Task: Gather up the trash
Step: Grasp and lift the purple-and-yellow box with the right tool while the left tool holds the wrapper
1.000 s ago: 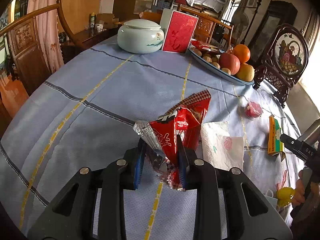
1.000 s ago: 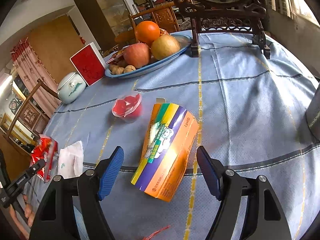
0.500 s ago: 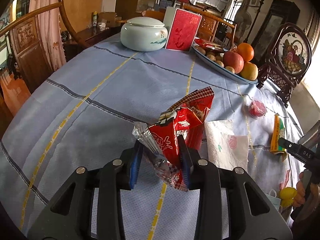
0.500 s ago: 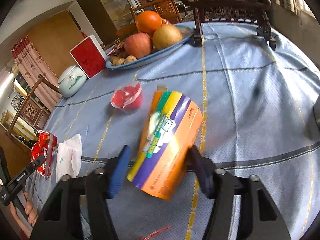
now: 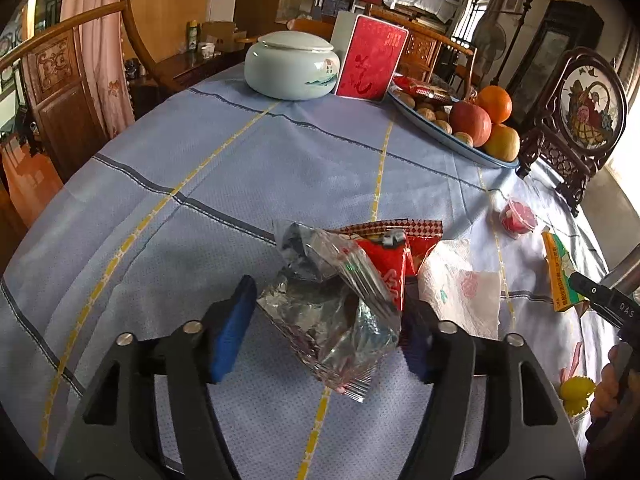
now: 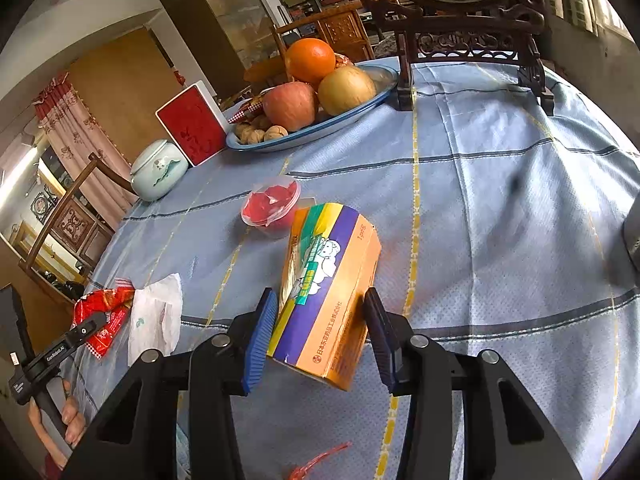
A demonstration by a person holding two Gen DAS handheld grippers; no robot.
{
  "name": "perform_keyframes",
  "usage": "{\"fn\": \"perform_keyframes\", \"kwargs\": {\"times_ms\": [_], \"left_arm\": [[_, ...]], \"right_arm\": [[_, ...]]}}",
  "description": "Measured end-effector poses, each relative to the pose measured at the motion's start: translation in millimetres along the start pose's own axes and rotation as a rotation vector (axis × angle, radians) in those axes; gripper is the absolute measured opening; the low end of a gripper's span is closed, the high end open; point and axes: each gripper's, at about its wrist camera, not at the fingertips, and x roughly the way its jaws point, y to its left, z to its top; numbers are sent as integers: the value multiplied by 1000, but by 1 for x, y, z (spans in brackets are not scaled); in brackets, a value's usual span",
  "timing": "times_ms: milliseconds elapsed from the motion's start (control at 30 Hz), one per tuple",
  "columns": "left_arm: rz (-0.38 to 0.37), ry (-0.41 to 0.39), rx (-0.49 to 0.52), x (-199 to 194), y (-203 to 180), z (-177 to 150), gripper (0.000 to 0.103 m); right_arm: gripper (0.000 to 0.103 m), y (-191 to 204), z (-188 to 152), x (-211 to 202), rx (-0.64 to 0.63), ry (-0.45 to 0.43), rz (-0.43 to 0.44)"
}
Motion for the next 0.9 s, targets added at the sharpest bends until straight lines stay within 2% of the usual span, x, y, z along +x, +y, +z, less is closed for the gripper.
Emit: {"fn": "perform_keyframes", "kwargs": {"times_ms": [33,67,200,267,300,333,367,400,500,567,667,700,733,800,900], "left_arm": [[2,9,-1,2,0,0,79],[4,12,-3,3,0,0,82],[-15,34,-10,9,0,-1,81],[-35,27,-17,8,1,-1,71],[-56,18,-20,6,2,-1,54],[-77,10,-24,4,3,0,42],[-101,-6,-31,0,4,1,38],[-109,-32,-33,-6,5,2,35],[-121,-85,-33,-17,6,3,34],[-128,-93,-35,-18,6,4,33],[-121,-81,-32,-17,4,3,33],[-119,-76,-32,-16,4,4,33],[-117,-72,-33,-15,4,4,33],[-116,-65,-34,-13,3,4,33],[-117,-63,-33,-13,3,4,34]], "right_arm": [[45,0,0,0,1,1,0],[45,0,0,0,1,1,1],[45,0,0,-1,5,-1,5],[45,0,0,-3,9,-10,8],[42,0,0,-6,12,-19,13],[32,0,1,-8,13,-26,19],[21,0,2,-10,12,-31,30],[1,0,3,-13,14,-31,54],[1,-1,4,-14,13,-27,50],[1,-3,3,-11,20,-18,44],[8,-6,3,-8,28,-4,55],[26,-5,3,-9,27,-7,65],[50,-3,2,-10,24,-21,57],[57,4,1,-11,-9,-33,45],[57,12,-1,-2,-44,-7,34]]}}
